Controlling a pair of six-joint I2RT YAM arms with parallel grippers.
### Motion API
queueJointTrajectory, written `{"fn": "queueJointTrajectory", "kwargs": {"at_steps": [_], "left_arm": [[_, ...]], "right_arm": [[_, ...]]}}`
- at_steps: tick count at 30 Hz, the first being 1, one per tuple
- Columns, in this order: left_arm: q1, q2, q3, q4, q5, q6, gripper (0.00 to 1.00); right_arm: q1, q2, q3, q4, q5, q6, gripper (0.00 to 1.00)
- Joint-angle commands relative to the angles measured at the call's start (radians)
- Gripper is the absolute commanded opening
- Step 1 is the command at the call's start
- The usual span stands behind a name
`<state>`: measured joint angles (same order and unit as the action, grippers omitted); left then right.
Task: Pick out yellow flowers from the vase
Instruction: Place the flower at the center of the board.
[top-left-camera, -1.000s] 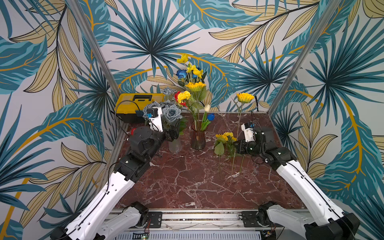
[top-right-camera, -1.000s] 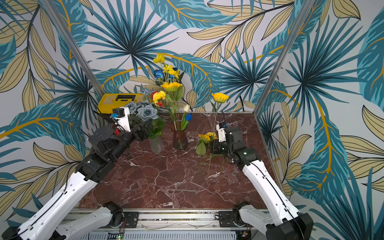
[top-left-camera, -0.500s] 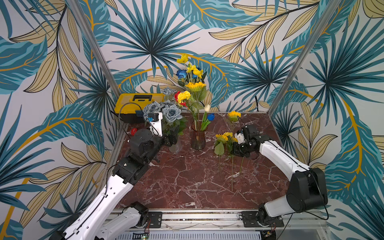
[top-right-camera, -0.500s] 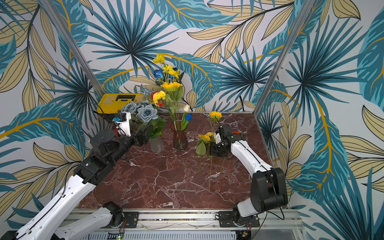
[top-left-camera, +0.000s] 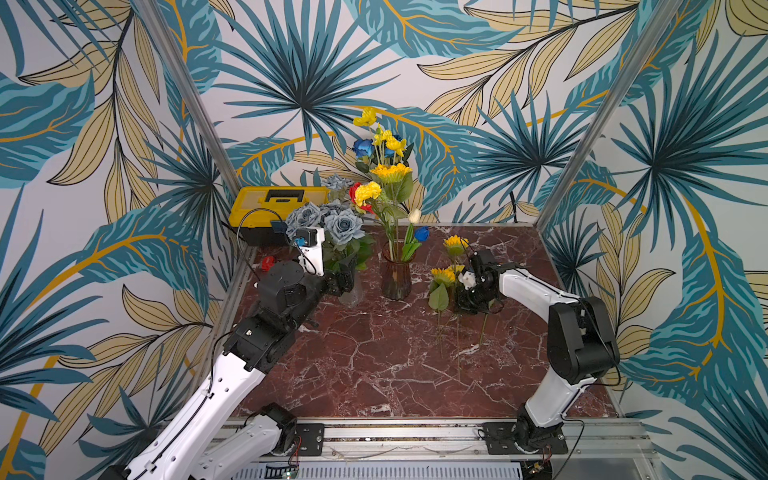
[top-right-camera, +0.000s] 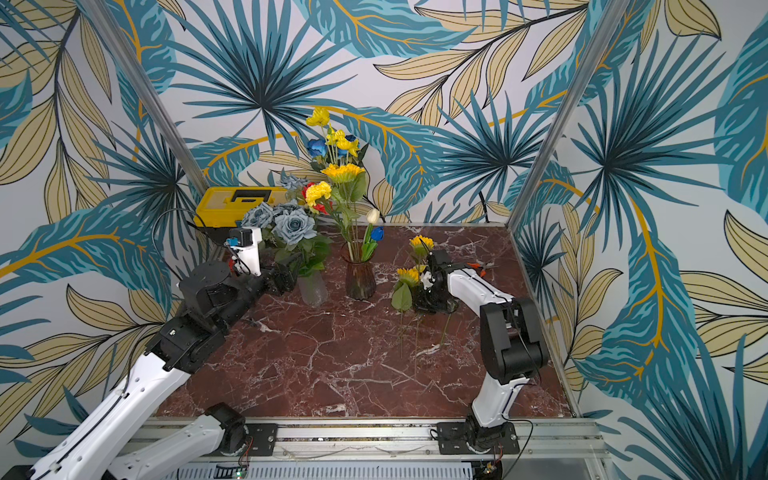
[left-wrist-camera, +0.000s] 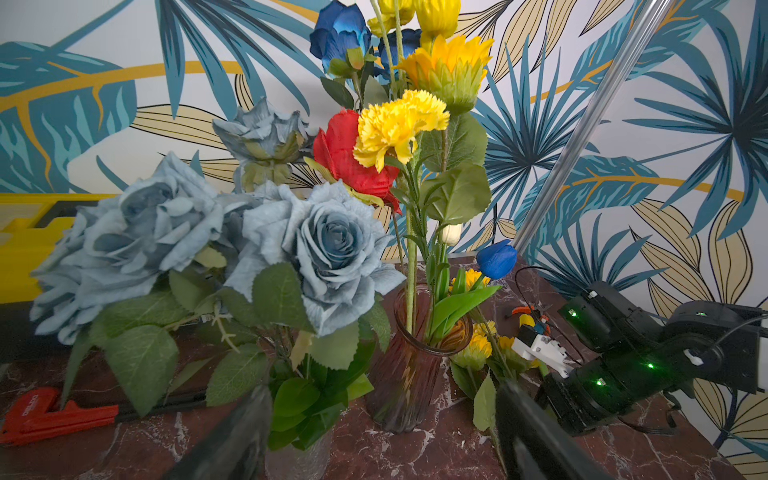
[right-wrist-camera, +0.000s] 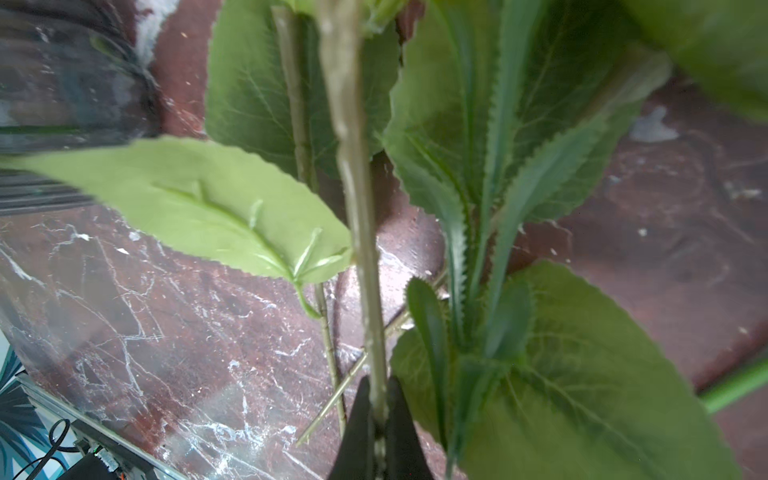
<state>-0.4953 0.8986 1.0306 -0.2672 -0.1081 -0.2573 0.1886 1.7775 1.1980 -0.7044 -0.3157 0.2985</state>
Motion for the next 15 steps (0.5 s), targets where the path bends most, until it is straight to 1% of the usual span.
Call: {"fn": "queueJointTrajectory", "kwargs": {"at_steps": [1,2,3,6,9,10,12,15], "left_arm": [[0.008,-0.021,-0.013,0.002,0.004,0.018,0.85],[0.008,-0.022,-0.015,0.002,0.002,0.017,0.85],[0.008,-0.023,-0.015,0.000,0.001,0.016,0.85],[0.009,-0.022,-0.020,0.001,0.002,0.012,0.85],[0.009,-0.023,-0.021,0.001,0.001,0.010,0.85],[0.009,-0.025,-0.020,0.000,-0.001,0.010,0.85],[0.009,-0.026,-0.021,0.001,-0.003,0.012,0.85],[0.009,-0.033,-0.021,0.000,-0.007,0.018,0.85]], "right_arm": [[-0.002,0.009,0.009,0.007,-0.010,-0.001,0.00],[-0.001,0.011,0.009,0.004,-0.007,-0.001,0.00],[-0.001,0.013,0.010,0.000,-0.006,-0.004,0.03],[-0.001,0.006,0.011,-0.012,0.005,-0.005,0.19],[-0.001,-0.024,0.009,-0.020,0.024,-0.005,0.29],[-0.001,-0.034,0.015,-0.031,0.031,-0.005,0.34],[-0.001,-0.054,0.030,-0.056,0.045,-0.010,0.38],[-0.001,-0.099,0.062,-0.095,0.062,-0.010,0.40]]}}
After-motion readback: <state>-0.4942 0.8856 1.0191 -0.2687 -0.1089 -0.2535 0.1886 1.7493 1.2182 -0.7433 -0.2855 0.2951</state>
